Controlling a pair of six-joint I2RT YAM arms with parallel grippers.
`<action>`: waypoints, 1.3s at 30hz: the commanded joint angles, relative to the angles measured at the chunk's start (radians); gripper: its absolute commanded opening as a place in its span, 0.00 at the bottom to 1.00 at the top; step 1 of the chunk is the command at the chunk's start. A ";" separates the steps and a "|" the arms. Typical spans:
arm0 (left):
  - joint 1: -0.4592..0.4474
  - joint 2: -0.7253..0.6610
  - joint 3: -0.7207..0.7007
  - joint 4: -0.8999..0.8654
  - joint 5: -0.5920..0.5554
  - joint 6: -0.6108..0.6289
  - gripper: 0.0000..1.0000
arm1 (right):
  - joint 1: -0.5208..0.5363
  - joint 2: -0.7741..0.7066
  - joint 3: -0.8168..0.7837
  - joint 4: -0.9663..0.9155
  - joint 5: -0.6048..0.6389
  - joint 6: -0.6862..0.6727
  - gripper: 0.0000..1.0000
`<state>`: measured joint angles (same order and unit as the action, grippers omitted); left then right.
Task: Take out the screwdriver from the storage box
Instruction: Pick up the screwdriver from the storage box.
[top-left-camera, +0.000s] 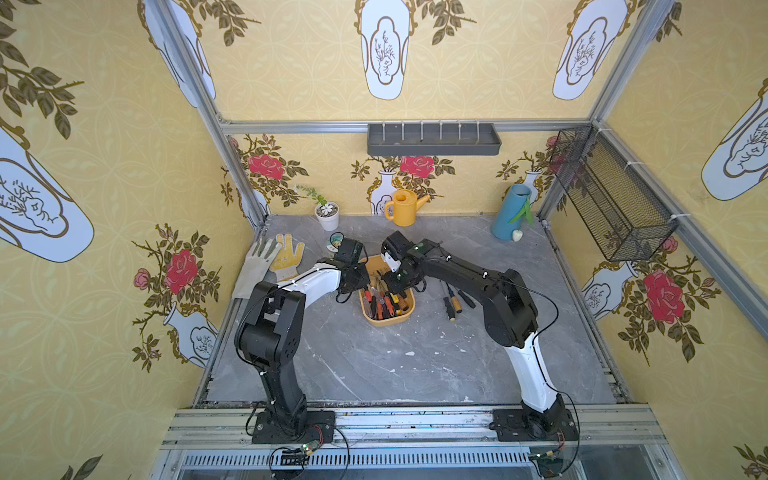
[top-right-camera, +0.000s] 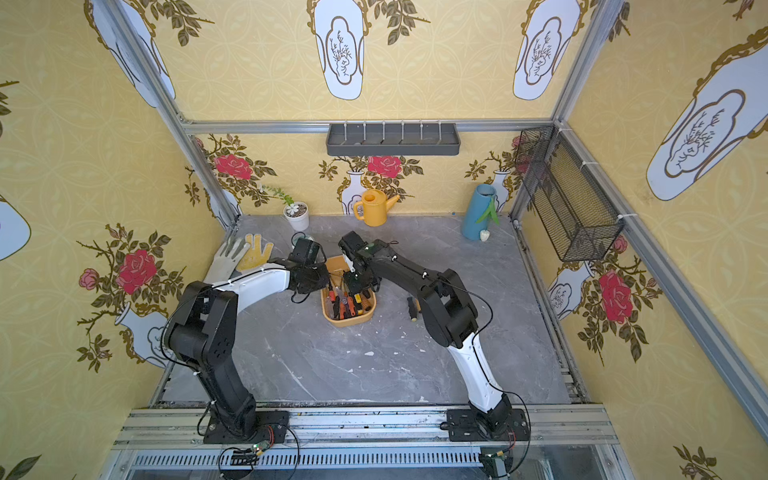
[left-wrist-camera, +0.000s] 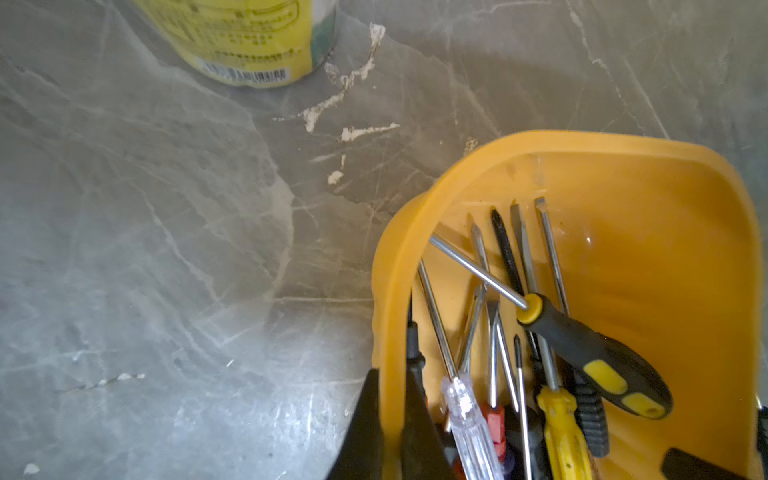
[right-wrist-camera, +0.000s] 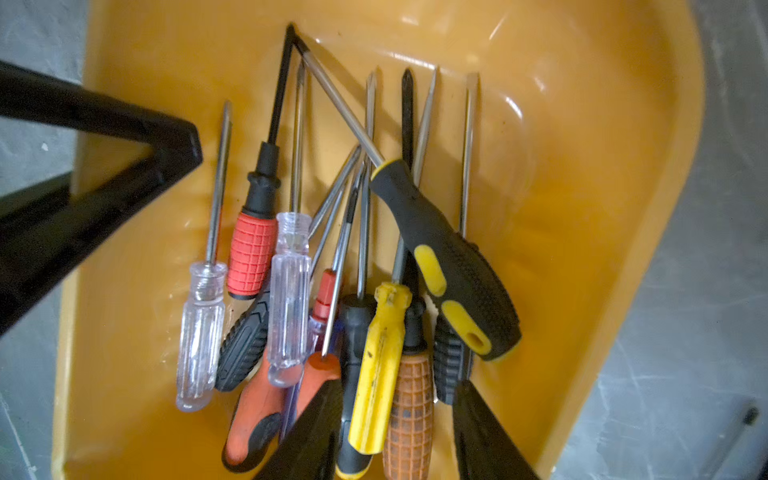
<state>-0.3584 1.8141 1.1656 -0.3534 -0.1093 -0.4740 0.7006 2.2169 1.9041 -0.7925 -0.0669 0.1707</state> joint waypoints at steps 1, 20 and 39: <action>0.001 -0.007 0.000 -0.004 0.005 0.020 0.00 | -0.014 0.020 0.055 -0.020 0.038 -0.083 0.54; 0.001 -0.010 0.020 -0.040 0.007 0.069 0.00 | -0.066 0.204 0.262 -0.170 -0.026 -0.461 0.54; 0.001 -0.008 0.022 -0.047 -0.006 0.064 0.00 | -0.067 0.194 0.222 -0.179 -0.111 -0.284 0.19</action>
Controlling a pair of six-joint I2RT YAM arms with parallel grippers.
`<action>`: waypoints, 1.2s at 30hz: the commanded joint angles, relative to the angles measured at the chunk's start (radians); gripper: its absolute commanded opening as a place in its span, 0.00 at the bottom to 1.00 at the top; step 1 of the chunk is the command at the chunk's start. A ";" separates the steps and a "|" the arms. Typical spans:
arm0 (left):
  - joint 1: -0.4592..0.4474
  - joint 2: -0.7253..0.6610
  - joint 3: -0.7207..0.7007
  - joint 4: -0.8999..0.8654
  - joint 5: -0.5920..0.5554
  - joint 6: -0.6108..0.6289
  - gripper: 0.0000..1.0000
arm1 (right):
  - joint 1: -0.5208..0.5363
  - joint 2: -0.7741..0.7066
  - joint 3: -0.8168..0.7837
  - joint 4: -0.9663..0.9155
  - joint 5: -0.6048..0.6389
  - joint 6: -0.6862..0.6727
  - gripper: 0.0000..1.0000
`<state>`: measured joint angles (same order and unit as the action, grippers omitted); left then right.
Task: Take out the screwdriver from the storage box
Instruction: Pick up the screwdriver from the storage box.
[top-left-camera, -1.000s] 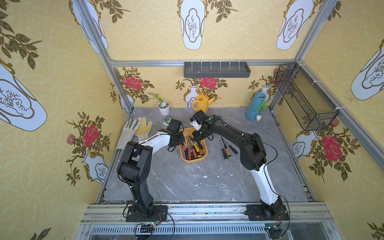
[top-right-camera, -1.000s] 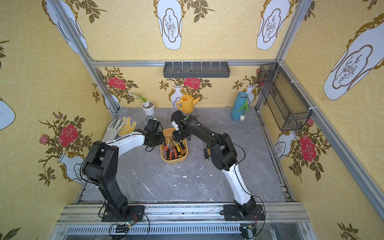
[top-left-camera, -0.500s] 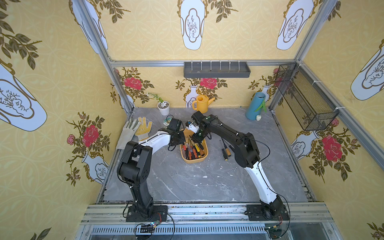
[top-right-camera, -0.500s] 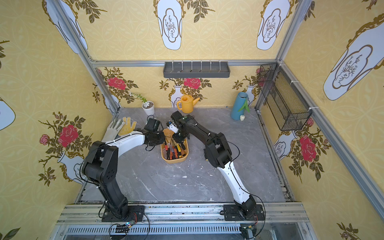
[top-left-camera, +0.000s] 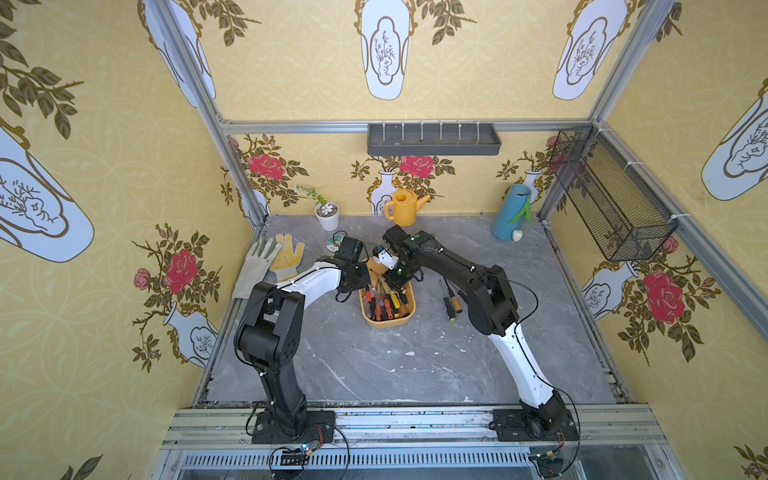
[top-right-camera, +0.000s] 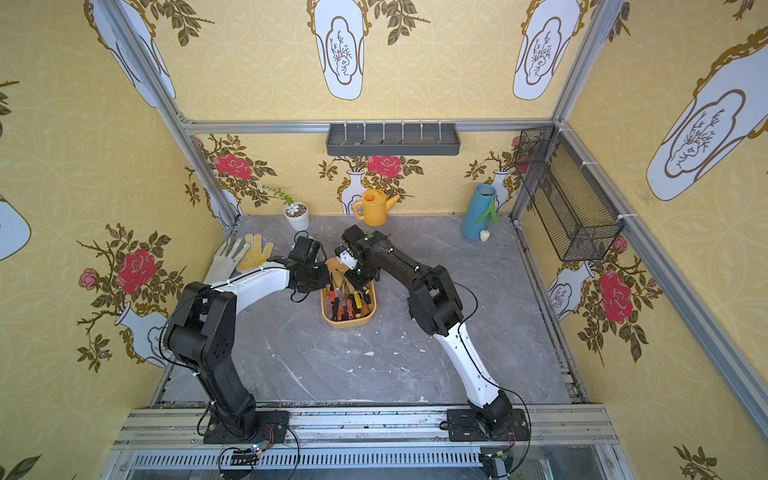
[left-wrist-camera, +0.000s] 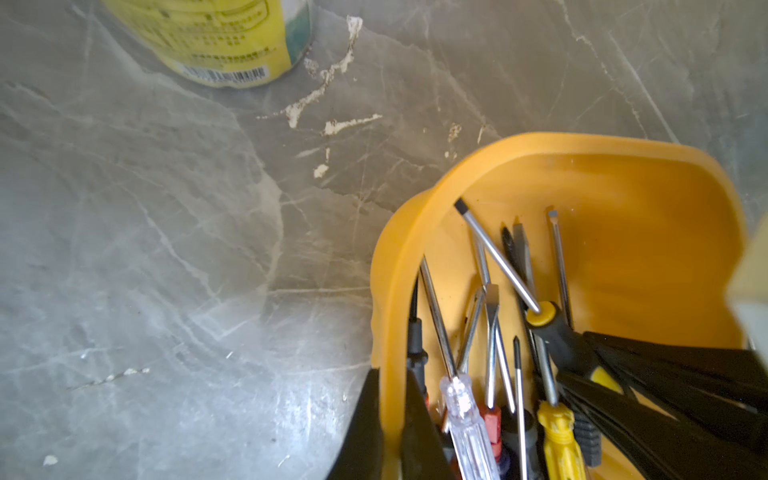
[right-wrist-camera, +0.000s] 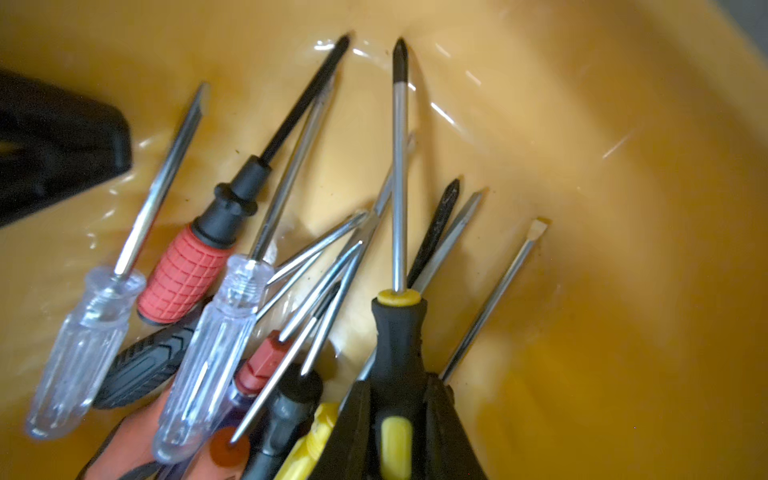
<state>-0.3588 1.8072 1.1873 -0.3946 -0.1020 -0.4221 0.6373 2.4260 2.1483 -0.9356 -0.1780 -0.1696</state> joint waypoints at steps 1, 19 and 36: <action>0.001 0.000 0.000 -0.005 -0.013 0.012 0.00 | -0.005 -0.029 -0.034 -0.024 -0.006 0.070 0.17; 0.001 0.009 -0.010 0.009 -0.004 0.006 0.00 | -0.050 -0.293 -0.259 0.211 -0.081 0.258 0.00; 0.001 0.007 -0.027 0.020 0.002 0.000 0.00 | -0.106 -0.539 -0.637 0.261 0.140 0.374 0.00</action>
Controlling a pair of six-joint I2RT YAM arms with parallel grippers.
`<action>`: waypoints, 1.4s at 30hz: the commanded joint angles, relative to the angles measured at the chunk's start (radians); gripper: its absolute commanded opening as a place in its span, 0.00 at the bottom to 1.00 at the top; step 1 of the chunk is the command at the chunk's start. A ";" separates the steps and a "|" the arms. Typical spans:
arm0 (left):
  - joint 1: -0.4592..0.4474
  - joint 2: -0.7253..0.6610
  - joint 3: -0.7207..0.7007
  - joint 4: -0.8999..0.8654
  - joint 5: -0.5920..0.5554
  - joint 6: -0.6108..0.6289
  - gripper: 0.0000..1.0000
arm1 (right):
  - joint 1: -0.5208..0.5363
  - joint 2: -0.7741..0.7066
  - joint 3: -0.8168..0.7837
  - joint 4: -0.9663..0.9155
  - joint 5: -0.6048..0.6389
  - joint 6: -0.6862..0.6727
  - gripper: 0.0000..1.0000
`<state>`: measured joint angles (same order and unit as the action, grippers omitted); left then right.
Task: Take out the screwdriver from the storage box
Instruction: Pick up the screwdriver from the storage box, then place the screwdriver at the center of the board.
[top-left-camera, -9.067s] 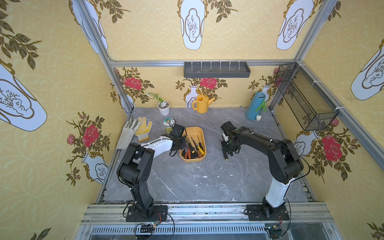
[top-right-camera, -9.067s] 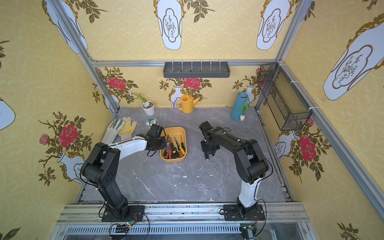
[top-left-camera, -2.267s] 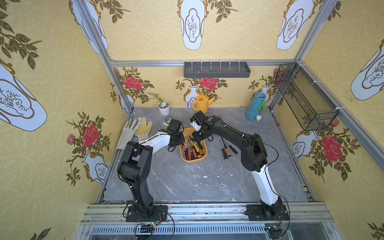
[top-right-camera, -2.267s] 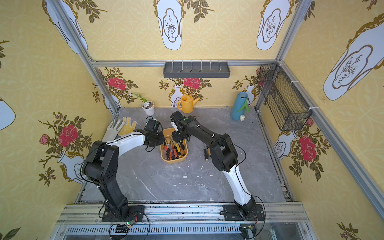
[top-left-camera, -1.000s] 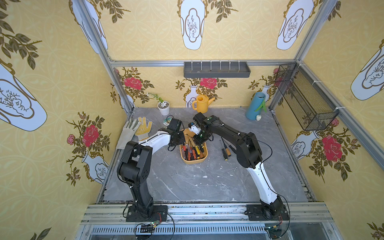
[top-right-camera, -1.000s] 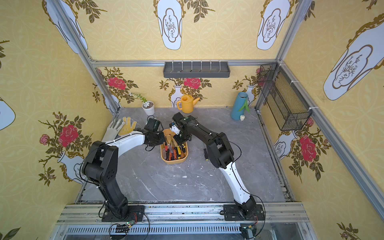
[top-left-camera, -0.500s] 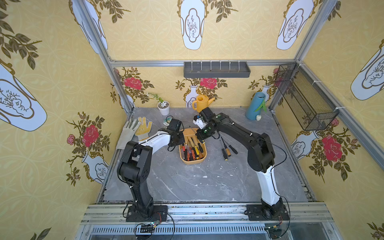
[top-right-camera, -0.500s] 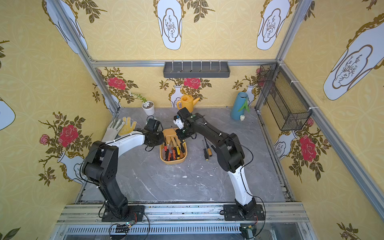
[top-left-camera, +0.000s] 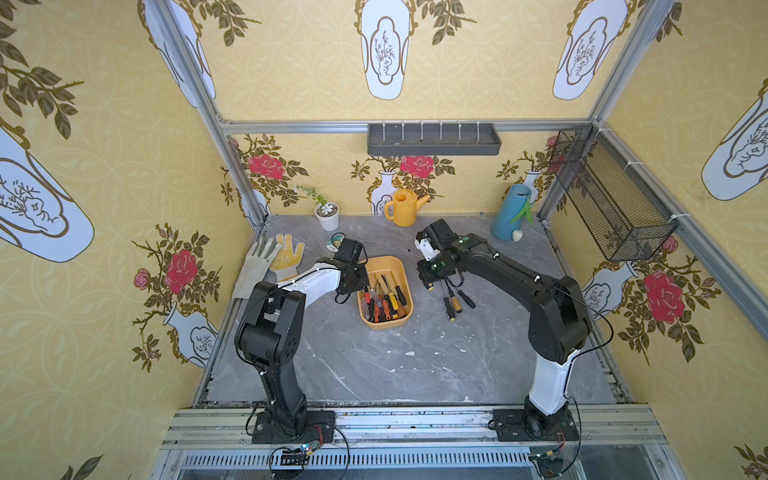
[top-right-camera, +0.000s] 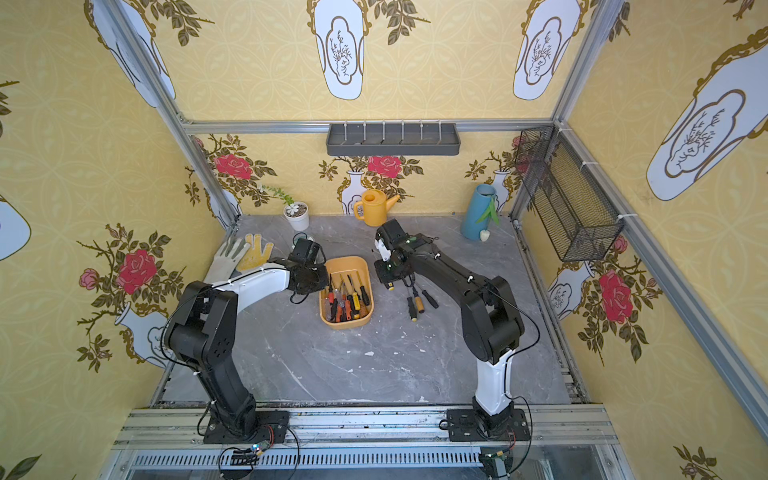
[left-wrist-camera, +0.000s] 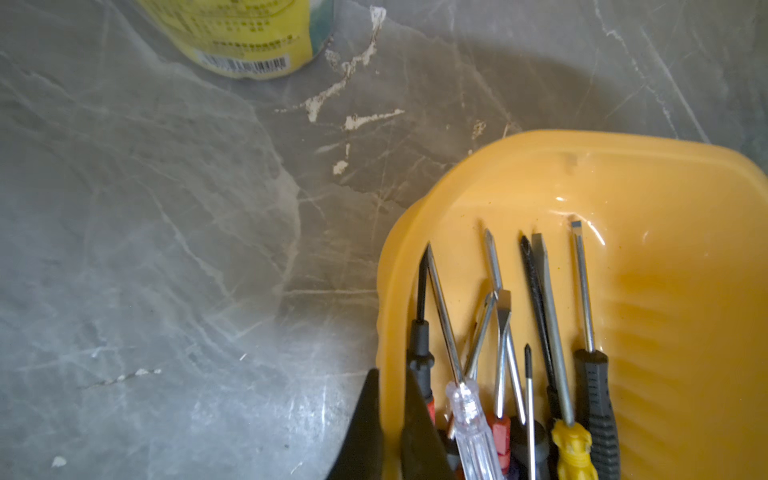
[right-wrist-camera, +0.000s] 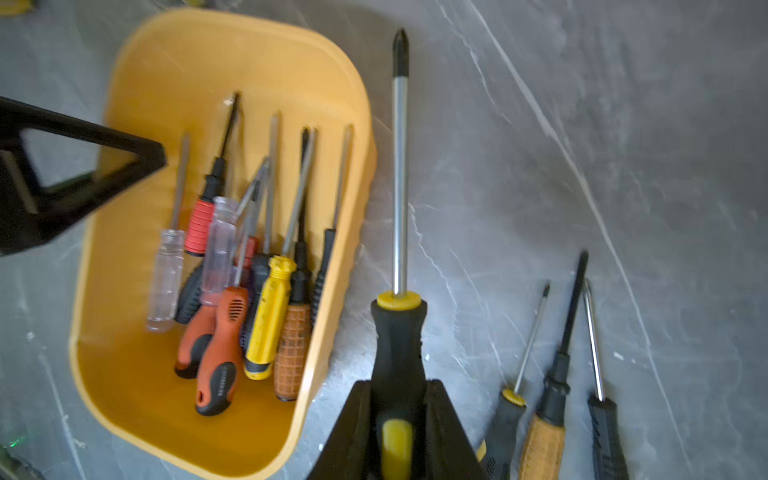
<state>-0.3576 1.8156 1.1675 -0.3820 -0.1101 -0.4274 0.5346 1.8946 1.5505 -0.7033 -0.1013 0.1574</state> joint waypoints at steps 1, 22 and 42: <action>0.000 -0.003 -0.008 0.007 0.010 0.005 0.00 | -0.004 -0.007 -0.054 0.033 0.069 0.055 0.00; 0.000 -0.027 -0.020 0.014 0.009 0.000 0.00 | 0.051 0.123 -0.116 0.008 0.199 0.143 0.01; 0.000 -0.056 -0.036 0.090 0.052 0.035 0.00 | 0.062 0.099 -0.091 -0.030 0.237 0.157 0.57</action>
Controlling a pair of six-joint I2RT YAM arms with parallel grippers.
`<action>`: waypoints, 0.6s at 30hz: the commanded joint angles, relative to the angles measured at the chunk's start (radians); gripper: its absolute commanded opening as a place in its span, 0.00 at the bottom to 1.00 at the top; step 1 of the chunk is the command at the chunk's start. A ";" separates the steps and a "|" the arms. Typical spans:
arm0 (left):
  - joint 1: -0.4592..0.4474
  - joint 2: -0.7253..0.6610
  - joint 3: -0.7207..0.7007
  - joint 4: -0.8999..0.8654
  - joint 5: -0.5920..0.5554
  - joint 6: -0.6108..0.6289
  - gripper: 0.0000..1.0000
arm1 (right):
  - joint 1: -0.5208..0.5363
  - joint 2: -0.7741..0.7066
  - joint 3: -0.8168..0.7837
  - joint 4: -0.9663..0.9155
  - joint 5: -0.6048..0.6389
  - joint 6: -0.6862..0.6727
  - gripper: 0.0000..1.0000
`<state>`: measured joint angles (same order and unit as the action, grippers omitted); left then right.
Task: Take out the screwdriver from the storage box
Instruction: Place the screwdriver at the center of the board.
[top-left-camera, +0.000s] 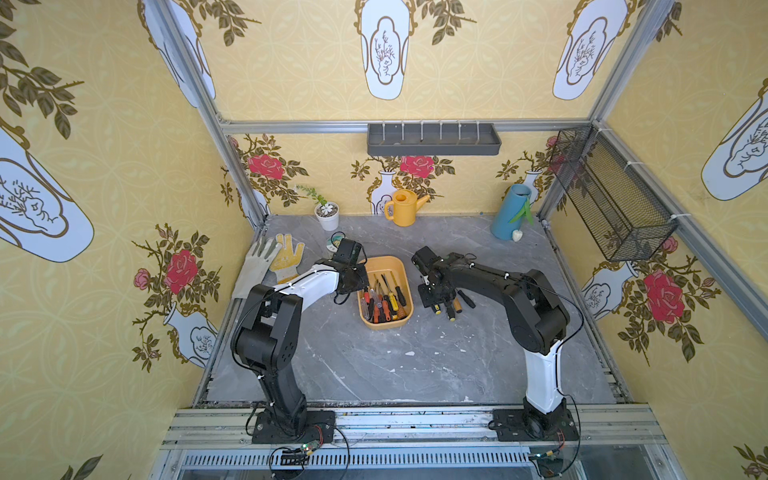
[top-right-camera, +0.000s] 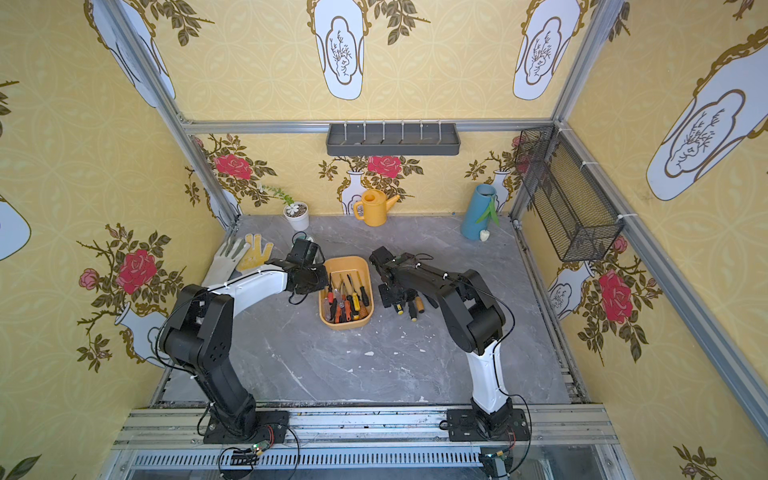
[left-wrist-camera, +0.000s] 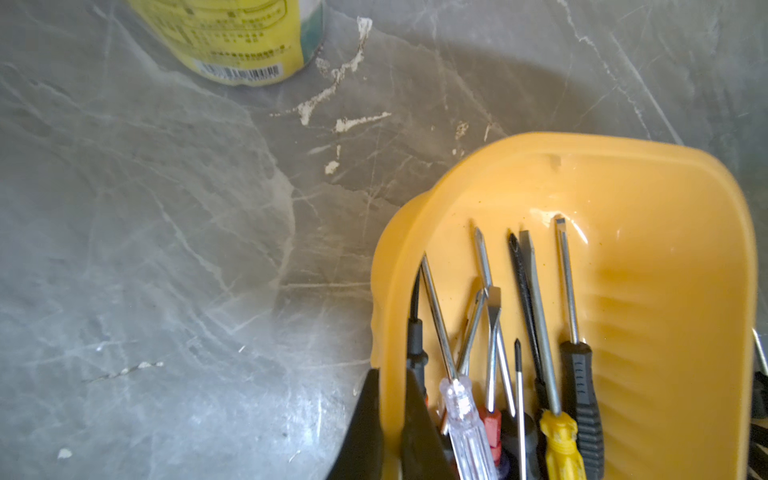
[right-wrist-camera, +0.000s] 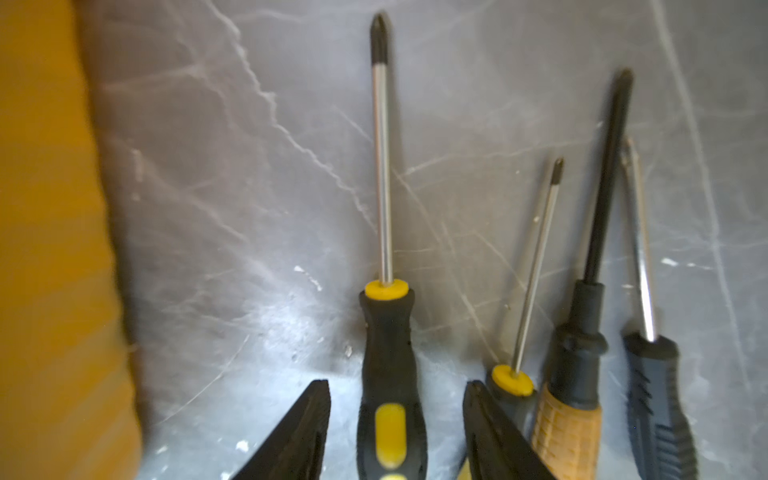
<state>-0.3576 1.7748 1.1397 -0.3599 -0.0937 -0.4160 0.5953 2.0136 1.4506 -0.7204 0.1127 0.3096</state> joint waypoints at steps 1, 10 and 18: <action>0.000 -0.022 -0.012 0.075 0.036 0.027 0.00 | 0.001 -0.032 0.013 -0.012 0.023 0.004 0.58; -0.001 -0.088 -0.072 0.150 0.037 0.017 0.00 | 0.084 -0.164 0.030 0.079 0.035 0.006 0.58; -0.001 -0.104 -0.090 0.160 0.013 0.012 0.00 | 0.168 -0.186 0.055 0.187 -0.127 0.020 0.58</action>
<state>-0.3592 1.6749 1.0508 -0.2687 -0.0872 -0.3923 0.7567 1.8210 1.5005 -0.6003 0.0822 0.3096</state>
